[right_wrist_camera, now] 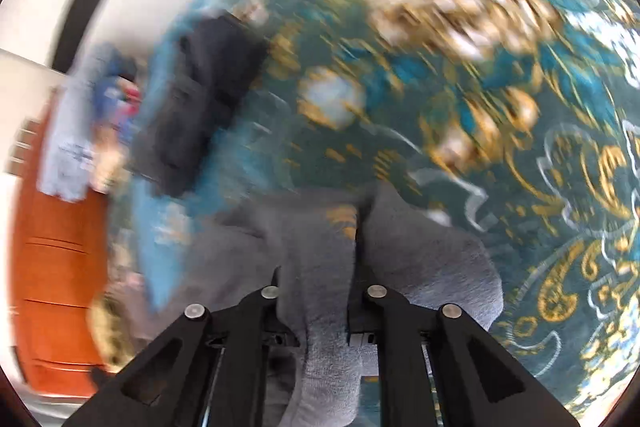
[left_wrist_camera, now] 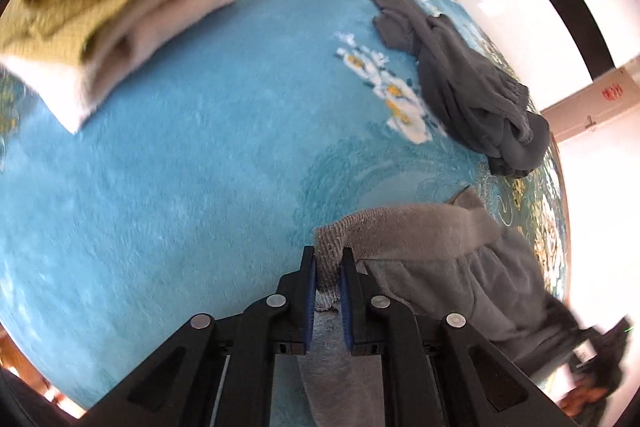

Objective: Fold clothes

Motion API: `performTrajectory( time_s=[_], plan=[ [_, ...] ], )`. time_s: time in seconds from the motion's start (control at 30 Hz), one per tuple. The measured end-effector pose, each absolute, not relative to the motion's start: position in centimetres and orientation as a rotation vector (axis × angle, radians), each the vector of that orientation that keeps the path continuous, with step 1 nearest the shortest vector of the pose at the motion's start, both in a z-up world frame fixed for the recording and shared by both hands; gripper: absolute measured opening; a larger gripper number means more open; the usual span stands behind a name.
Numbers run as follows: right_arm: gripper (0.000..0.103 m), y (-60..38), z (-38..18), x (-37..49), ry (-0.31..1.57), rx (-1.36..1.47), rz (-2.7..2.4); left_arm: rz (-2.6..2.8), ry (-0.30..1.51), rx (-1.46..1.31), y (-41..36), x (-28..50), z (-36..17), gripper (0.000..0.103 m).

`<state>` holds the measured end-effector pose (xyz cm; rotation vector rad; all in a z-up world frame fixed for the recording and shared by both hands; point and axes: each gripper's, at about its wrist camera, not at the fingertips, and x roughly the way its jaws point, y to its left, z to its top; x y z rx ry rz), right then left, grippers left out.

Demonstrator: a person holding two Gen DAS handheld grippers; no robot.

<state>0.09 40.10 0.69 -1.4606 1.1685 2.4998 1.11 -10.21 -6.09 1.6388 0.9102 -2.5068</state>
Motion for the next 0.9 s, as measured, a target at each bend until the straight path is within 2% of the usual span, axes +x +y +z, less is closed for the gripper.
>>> performTrajectory(
  time_s=[0.13, 0.4, 0.43, 0.5, 0.6, 0.7, 0.9],
  plan=[
    [0.011, 41.2, 9.2, 0.9, 1.312, -1.171, 2.750, -2.563, 0.981, 1.561, -10.3, 1.1, -5.3, 0.011],
    [0.010, 44.8, 7.6, 9.5, 1.333, -0.997, 2.613, -2.545, 1.071, 1.482, -11.8, 1.6, -5.0, 0.011],
    [0.010, 45.3, 7.2, 10.6, 1.336, -0.986, 2.589, -2.521, 1.093, 1.487, -12.1, 1.6, -5.3, 0.011],
    [0.009, 45.6, 1.2, 12.1, 1.347, -1.205, 2.380, -2.473, 1.142, 1.501, -12.7, 1.7, -5.8, 0.011],
    [0.007, 44.9, -4.9, 15.5, 1.382, -1.334, 2.211, -2.439, 1.152, 1.518, -12.8, 1.9, -6.3, 0.011],
    [0.006, 44.3, -7.1, 16.9, 1.373, -1.418, 2.156, -2.430, 1.125, 1.506, -12.6, 1.8, -6.4, 0.011],
    [0.009, 44.6, -5.4, 15.5, 1.247, -1.430, 2.265, -2.380, 1.170, 1.526, -13.0, 1.8, -7.1, 0.011]
  ],
)
